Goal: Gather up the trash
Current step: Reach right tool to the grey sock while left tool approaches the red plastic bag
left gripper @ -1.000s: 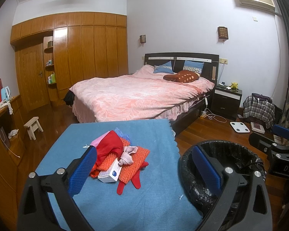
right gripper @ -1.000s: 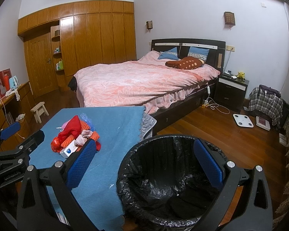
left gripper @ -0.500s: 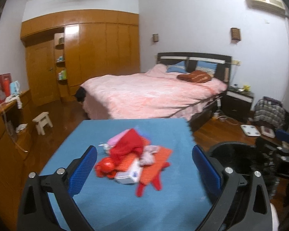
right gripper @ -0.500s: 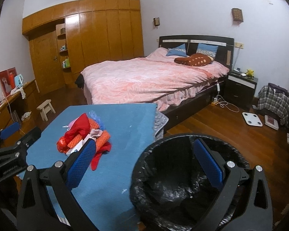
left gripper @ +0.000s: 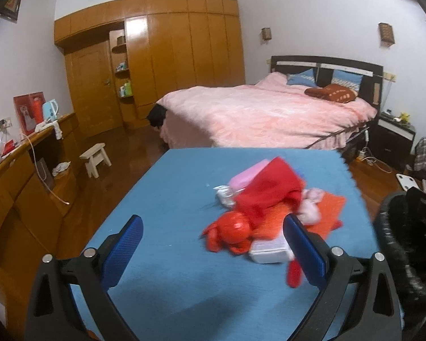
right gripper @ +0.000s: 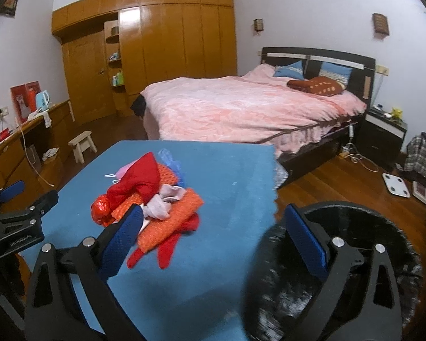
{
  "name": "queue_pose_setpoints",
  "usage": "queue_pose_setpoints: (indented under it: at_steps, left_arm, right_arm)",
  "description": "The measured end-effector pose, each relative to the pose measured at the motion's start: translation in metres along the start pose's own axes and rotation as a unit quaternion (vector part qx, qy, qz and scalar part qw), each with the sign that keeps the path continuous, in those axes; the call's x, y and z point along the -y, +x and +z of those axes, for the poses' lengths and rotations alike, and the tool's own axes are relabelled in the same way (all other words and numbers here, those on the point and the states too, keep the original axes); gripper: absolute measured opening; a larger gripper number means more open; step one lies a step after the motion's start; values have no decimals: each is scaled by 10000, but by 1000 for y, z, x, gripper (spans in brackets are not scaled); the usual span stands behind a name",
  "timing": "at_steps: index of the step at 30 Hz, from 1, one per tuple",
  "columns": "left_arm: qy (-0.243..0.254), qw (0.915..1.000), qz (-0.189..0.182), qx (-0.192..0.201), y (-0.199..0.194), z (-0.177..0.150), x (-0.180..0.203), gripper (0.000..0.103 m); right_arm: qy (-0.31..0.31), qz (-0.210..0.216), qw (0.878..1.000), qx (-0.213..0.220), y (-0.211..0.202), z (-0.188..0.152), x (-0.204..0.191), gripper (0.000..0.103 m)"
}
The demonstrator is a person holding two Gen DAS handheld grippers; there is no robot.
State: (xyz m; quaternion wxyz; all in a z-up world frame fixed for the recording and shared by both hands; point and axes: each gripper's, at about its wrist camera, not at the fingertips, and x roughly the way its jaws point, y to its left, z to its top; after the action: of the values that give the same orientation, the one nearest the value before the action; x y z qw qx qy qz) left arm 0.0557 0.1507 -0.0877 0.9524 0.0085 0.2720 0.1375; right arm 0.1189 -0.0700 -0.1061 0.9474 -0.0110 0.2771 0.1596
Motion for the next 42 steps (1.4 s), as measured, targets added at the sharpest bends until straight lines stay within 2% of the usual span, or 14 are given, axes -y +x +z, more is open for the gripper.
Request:
queue_pose_setpoints:
  at_steps: [2,7,12,14,21,27,37,42]
  left_arm:
    - [-46,9999,-40,-81,15,-2,-9,90]
    - [-95,9997,24,-216,42,-8,-20,85]
    - [-194,9992,77,-343,66,-12,-27,82]
    - [-216,9991,73,-362,73,-12,-28,82]
    - [-242,9986,-62,-466,89,-17,-29,82]
    - [-224,9983,-235,-492,97,-20,-21,82]
    - [-259,9969,-517,-527,103,-22,-15,82]
    - [-225,9964,-632,-514,99,-19,-10,85]
  right_arm:
    - [-6,111,9999,-74,17,1,-6,86]
    - [-102,343,9989,-318,55,1,-26,74]
    - [-205,481,9971,-556,87,-1,-41,68]
    - [-251,514,9963,-636,98,-3,-43,63]
    - [-372,550,9935,-920,133,-14,-54,58]
    - [-503,812,9901,-1028,141,-16,-60,41]
    - [-488,914,9894,-1016,137,-12,-57,37]
    - [-475,928,9899,-959,130,-11,-56,37]
